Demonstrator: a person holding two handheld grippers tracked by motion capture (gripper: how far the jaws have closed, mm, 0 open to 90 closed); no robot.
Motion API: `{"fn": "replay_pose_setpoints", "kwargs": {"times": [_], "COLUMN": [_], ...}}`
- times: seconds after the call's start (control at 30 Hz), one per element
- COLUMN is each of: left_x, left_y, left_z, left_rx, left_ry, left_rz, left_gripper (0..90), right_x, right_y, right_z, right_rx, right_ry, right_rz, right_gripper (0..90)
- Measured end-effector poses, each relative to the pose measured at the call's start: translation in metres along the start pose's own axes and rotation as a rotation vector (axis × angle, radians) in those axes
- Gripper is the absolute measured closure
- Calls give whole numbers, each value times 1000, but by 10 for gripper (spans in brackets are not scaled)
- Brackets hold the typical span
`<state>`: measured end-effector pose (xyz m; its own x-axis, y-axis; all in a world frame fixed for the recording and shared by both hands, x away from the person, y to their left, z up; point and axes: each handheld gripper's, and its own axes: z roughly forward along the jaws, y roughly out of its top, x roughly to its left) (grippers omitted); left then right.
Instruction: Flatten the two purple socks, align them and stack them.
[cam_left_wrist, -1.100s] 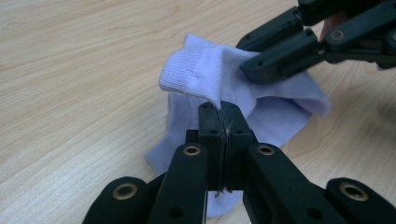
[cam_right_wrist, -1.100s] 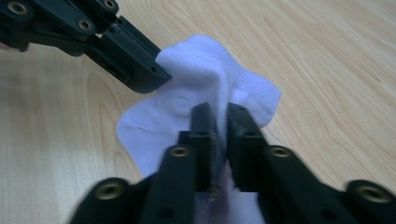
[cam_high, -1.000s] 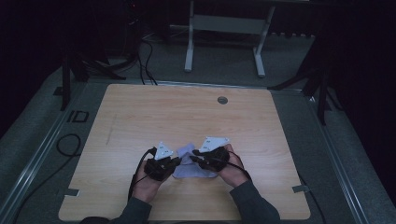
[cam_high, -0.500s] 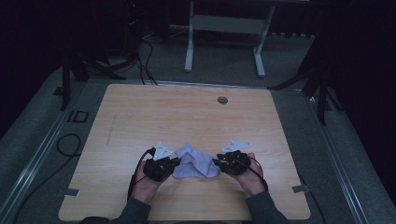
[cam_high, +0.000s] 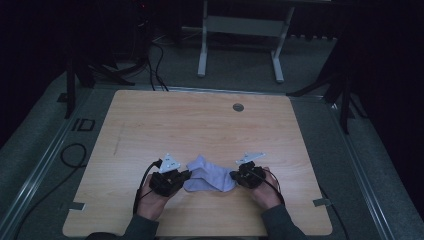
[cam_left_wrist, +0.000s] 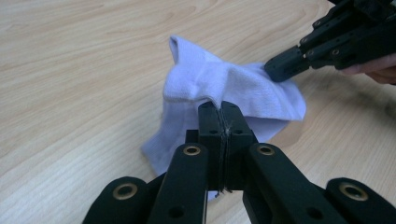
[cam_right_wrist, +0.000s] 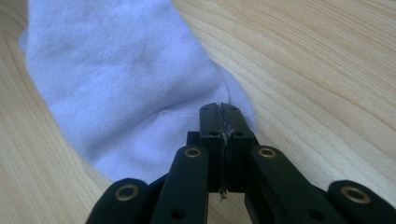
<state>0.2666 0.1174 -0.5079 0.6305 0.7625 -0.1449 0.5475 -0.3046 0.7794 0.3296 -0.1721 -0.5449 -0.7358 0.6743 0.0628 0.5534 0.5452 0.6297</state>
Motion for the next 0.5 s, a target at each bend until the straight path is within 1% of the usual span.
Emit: {"fn": "replay_pose_setpoints", "kwargs": {"times": [0.23,0.5], "left_x": [5,3], "left_y": [-10,-18], "left_z": [-1,3], "left_rx": [37,85], "left_ry": [-7,-22], "left_rz": [-38,-56], "left_gripper": [890,888], "right_x": [-1,-2], "right_y": [0,0], "right_z": [-3,-8], "right_rx": [-20,-47], "right_ry": [-14,-34], "right_rz": [11,24], "right_gripper": [894,895]}}
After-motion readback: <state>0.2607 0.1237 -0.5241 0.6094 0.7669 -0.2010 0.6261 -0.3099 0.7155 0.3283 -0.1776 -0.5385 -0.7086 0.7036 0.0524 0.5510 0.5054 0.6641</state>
